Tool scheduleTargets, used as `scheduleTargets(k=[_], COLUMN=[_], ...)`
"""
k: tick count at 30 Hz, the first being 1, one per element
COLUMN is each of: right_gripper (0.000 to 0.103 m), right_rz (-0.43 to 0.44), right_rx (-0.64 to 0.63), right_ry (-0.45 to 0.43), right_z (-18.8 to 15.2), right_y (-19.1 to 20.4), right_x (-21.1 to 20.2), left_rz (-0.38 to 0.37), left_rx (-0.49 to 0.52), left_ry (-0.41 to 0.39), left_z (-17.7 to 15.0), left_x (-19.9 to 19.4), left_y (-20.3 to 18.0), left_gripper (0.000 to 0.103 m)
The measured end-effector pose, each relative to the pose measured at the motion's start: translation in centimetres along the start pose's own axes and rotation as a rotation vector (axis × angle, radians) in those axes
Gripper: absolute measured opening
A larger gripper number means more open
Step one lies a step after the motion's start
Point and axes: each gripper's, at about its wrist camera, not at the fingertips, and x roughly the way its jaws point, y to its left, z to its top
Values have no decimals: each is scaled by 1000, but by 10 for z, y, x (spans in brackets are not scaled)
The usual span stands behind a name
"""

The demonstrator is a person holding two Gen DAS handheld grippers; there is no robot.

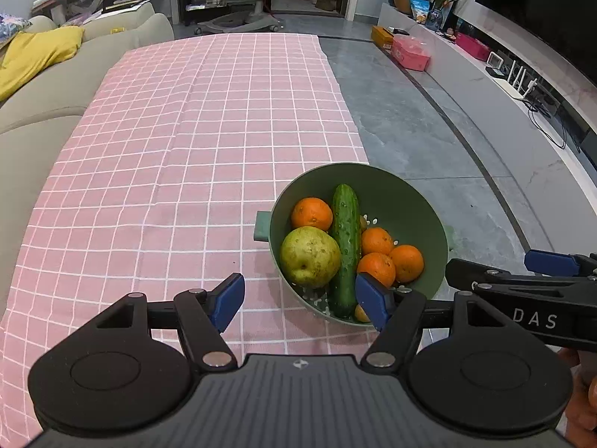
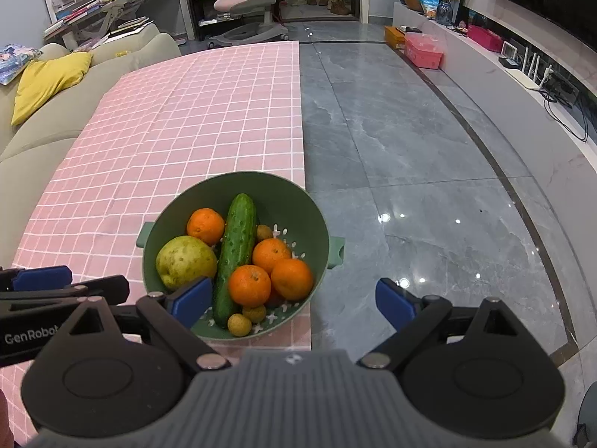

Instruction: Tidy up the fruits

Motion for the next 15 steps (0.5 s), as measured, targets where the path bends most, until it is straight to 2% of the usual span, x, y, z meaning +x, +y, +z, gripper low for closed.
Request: scheduleTargets(k=[15], right_gripper=[91], right_rz=[-1], right_rx=[5], right_ry=[-1], right_z=[-3], right_y=[-4], right_x=[-6], left_rz=[17], left_rx=[20], left_ry=[-9], left_z=[-1], left_x=[-1], left_y=[-7], left_gripper=[80])
